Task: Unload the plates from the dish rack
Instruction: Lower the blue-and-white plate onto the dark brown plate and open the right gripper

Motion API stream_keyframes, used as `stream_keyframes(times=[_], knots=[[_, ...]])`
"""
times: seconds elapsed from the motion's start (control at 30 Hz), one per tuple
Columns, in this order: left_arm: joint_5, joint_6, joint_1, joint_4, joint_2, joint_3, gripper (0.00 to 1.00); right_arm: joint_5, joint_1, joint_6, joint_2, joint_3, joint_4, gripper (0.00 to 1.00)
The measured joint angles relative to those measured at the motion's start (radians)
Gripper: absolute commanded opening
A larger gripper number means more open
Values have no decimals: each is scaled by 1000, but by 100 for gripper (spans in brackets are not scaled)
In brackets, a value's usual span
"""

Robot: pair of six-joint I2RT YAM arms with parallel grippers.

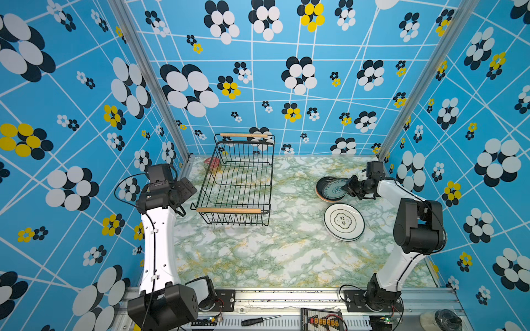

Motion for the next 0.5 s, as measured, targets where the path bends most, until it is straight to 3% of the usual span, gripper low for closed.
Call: stream_keyframes(times=[0.23, 0.37, 0.5], knots=[[26, 14, 81, 51, 90, -92, 99, 4, 1, -32, 23, 22, -44, 29], [26, 15, 90, 84, 106, -106, 99, 24, 8, -58, 49, 38, -80, 44], [26, 22, 90, 99, 106, -109, 99, 64, 27, -84, 54, 71, -137, 53]])
